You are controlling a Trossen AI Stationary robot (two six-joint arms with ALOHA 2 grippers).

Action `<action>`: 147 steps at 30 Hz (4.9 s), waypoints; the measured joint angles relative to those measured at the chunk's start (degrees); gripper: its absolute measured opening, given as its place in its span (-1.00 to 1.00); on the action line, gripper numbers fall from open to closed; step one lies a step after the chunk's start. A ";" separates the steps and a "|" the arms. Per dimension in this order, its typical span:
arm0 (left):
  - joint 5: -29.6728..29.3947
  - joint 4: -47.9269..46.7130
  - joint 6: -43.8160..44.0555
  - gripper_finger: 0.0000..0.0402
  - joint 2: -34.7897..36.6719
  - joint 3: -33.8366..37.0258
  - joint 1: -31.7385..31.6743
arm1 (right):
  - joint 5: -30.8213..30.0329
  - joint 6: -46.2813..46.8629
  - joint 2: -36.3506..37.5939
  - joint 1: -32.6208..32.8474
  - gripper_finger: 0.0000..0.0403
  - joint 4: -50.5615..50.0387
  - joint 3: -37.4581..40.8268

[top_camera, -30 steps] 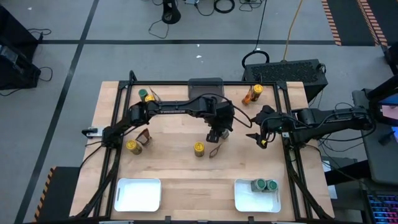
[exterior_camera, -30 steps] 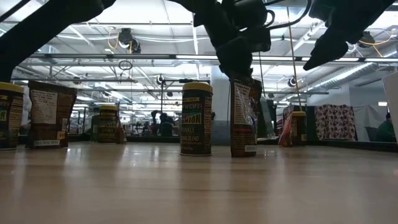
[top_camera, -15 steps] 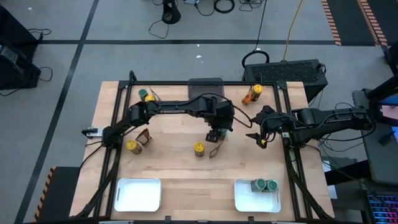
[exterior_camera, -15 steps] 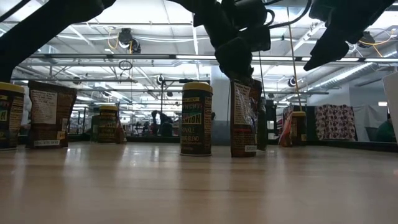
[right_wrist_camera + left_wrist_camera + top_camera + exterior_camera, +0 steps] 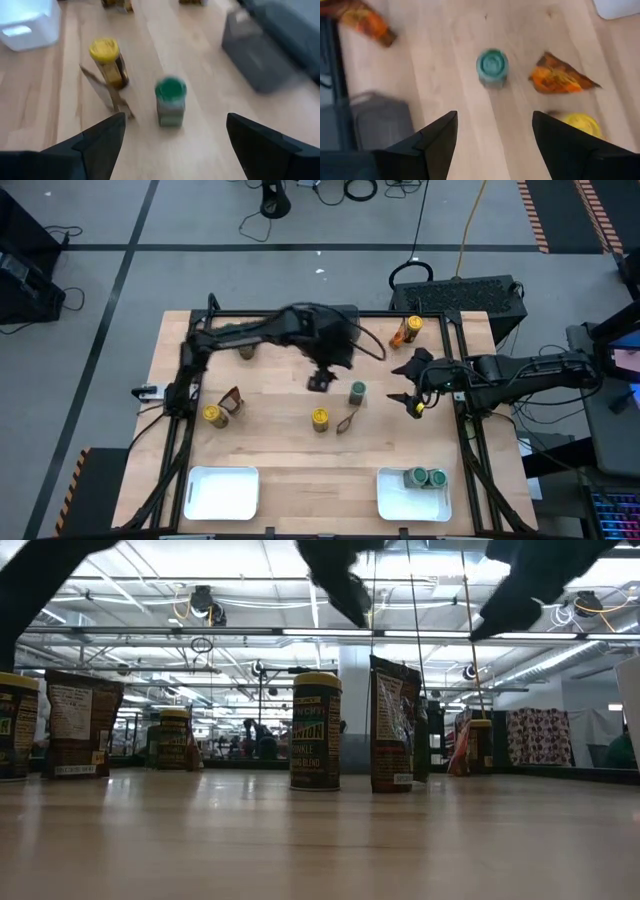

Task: Sort spices by type
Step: Put the bottom green seasoning bottle into the right white bin

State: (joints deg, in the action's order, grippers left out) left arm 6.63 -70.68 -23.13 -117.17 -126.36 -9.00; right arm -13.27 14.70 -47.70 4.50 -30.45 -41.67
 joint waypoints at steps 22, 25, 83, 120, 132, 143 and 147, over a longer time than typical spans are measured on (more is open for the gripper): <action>-2.79 35.01 15.61 0.30 52.65 58.27 1.62 | 6.40 -7.00 -18.94 -6.33 0.63 13.68 0.00; -3.42 51.94 18.77 0.30 60.84 73.04 3.32 | 7.54 -6.98 -20.09 -6.77 0.63 16.23 -0.02; -9.60 89.23 18.53 0.30 68.66 101.52 9.38 | 10.42 -6.41 -27.49 -9.34 -0.03 4.07 -15.39; -10.09 90.20 19.80 0.30 68.66 101.49 9.78 | -11.17 37.44 -31.91 41.50 -0.04 -12.69 -28.39; -10.12 91.20 19.82 0.30 68.66 101.49 9.78 | -12.32 45.09 -37.66 44.43 -0.05 -15.77 -28.39; -10.10 91.24 19.81 0.30 68.66 101.49 9.78 | -12.74 48.55 -39.11 45.56 -0.05 -11.56 -22.28; -10.08 91.25 19.80 0.30 68.66 101.49 9.78 | -12.51 49.20 -39.10 46.37 -0.05 -11.01 -20.53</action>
State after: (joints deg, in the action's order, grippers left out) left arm -3.44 20.57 -3.33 -48.51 -24.86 0.78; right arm -25.77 63.90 -86.80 50.87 -41.45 -62.20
